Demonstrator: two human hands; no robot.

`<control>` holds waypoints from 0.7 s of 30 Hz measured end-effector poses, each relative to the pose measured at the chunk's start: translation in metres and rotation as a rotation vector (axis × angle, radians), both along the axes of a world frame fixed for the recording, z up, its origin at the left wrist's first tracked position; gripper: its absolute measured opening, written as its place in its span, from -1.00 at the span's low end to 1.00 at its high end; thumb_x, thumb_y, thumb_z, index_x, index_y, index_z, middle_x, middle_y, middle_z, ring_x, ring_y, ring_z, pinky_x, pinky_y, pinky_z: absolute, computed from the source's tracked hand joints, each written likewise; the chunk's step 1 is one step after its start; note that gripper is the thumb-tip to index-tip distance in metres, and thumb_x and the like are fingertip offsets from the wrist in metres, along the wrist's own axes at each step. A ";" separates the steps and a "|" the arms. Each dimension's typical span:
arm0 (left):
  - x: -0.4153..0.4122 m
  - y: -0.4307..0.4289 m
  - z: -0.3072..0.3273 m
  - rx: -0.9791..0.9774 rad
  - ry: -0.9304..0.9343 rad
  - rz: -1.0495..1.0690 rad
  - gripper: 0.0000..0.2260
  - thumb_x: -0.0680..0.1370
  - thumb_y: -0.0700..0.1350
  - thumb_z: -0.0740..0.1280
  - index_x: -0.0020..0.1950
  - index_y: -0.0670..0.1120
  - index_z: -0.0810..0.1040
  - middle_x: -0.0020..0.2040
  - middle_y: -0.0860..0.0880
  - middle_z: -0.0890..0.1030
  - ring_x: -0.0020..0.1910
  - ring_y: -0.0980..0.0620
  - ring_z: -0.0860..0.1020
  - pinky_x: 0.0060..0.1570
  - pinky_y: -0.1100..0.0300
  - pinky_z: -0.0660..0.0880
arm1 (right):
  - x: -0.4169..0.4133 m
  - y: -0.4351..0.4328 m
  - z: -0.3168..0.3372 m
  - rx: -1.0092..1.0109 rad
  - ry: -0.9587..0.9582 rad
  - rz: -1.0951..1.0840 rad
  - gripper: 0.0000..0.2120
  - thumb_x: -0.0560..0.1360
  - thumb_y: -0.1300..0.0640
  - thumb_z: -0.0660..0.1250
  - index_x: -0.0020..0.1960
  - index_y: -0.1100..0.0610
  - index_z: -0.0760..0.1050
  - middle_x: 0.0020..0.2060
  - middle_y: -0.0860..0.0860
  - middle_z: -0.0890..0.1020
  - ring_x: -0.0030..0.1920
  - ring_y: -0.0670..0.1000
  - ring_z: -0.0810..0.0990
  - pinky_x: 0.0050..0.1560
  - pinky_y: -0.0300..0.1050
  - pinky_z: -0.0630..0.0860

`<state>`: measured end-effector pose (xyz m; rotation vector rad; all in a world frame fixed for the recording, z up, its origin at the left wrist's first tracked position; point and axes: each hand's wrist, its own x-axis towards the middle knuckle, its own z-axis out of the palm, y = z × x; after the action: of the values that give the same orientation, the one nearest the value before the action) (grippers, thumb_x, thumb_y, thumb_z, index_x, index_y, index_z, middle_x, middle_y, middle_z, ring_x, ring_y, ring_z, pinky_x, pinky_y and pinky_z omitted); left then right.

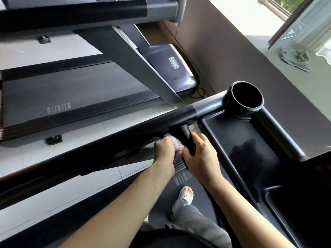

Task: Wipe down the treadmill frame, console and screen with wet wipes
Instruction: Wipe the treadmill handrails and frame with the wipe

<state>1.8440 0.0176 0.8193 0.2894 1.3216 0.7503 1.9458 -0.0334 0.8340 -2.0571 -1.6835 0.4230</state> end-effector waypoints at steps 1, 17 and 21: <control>-0.003 -0.001 0.002 -0.013 0.013 0.023 -0.60 0.47 -0.41 0.06 -0.52 -0.11 0.38 -0.52 -0.08 0.44 -0.56 -0.02 0.41 -0.52 0.30 0.32 | 0.001 0.000 -0.001 0.005 0.004 0.000 -0.78 0.48 0.09 0.40 0.12 0.06 0.52 -0.11 -0.07 0.49 -0.17 0.04 0.55 -0.14 0.04 0.53; 0.002 -0.007 0.015 -0.003 -0.043 0.065 -0.86 0.49 -0.32 0.30 -0.20 -0.12 0.56 -0.37 -0.01 0.56 -0.36 0.07 0.49 -0.29 0.22 0.41 | 0.001 -0.001 0.000 0.025 0.242 -0.079 -0.63 0.42 0.00 0.28 0.20 0.05 0.53 -0.04 -0.05 0.54 -0.09 0.01 0.57 0.00 0.02 0.55; -0.001 -0.016 0.011 0.256 0.265 -0.138 -0.94 0.43 -0.26 0.38 -0.23 -0.14 0.56 -0.33 -0.03 0.59 -0.26 0.01 0.54 -0.13 0.01 0.56 | 0.004 -0.002 -0.001 0.028 0.325 -0.093 -0.68 0.43 0.00 0.33 0.17 0.04 0.55 -0.05 -0.05 0.55 -0.11 -0.01 0.59 0.01 0.04 0.57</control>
<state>1.8427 0.0019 0.8298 0.6984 1.4372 0.7832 1.9498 -0.0353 0.8326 -1.9162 -1.3889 0.6584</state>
